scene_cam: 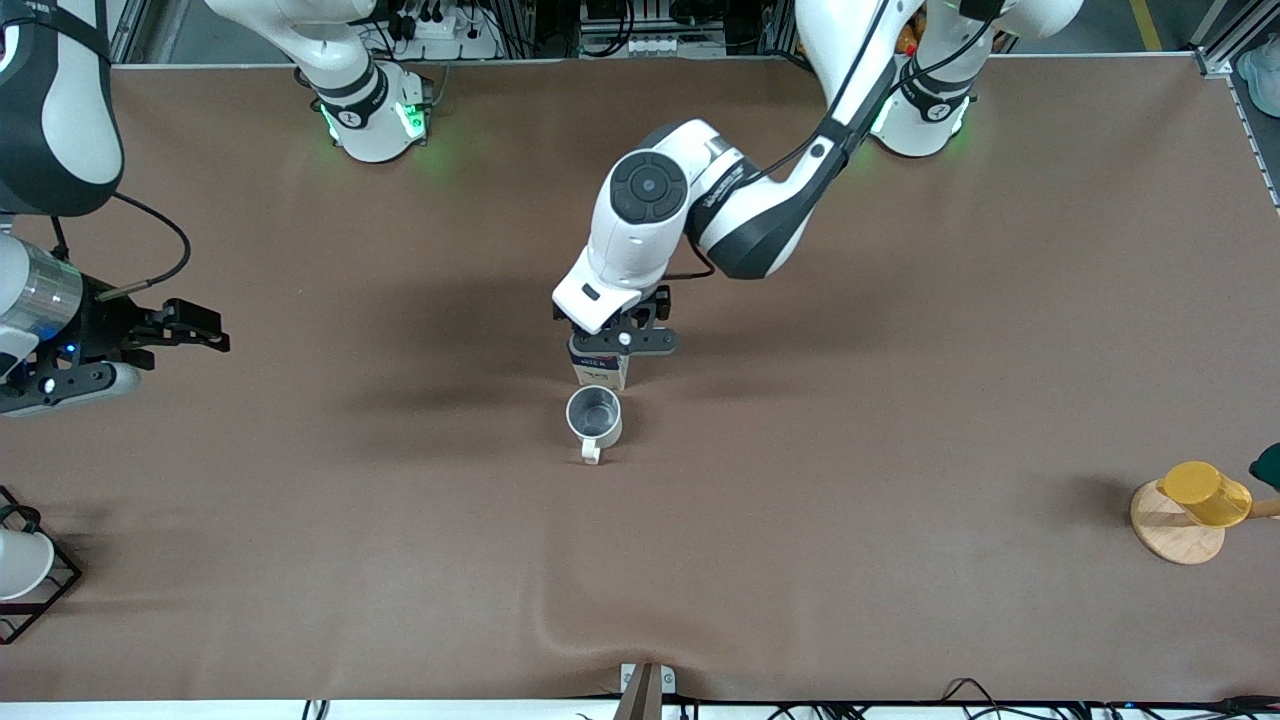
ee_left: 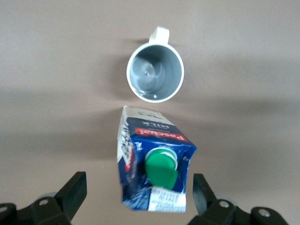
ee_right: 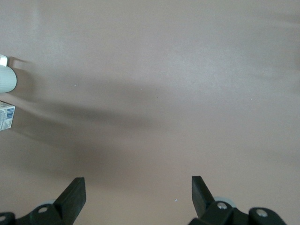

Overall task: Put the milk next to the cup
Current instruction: 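Lower the milk carton beside the mug with the left gripper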

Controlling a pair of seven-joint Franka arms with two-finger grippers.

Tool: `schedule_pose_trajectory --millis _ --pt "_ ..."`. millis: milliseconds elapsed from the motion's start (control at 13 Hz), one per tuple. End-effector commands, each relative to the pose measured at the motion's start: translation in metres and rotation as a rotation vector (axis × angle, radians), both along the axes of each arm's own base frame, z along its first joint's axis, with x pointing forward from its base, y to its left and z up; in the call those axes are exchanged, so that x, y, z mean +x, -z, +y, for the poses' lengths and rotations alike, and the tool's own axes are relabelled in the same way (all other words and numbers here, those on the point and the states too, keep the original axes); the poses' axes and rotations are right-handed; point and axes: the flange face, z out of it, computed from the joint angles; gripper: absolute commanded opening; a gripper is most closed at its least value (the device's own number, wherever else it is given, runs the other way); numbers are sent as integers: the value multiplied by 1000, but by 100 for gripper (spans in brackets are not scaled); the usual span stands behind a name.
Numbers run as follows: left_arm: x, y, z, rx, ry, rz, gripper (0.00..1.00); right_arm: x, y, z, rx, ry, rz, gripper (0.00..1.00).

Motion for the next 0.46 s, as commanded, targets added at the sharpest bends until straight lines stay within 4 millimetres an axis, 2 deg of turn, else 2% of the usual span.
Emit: schedule_pose_trajectory --millis 0,154,308,385 --pt "12 -80 46 0 -60 -34 100 -8 -3 -1 -11 -6 -11 100" --pt "43 -131 122 17 -147 -40 100 -8 -3 -1 -10 -8 -11 100" --pt "69 -160 206 111 -229 -51 100 -8 -3 -1 -10 -8 -11 100" --pt "76 -174 242 160 -234 -66 100 -7 -2 -1 -10 -8 -10 100"
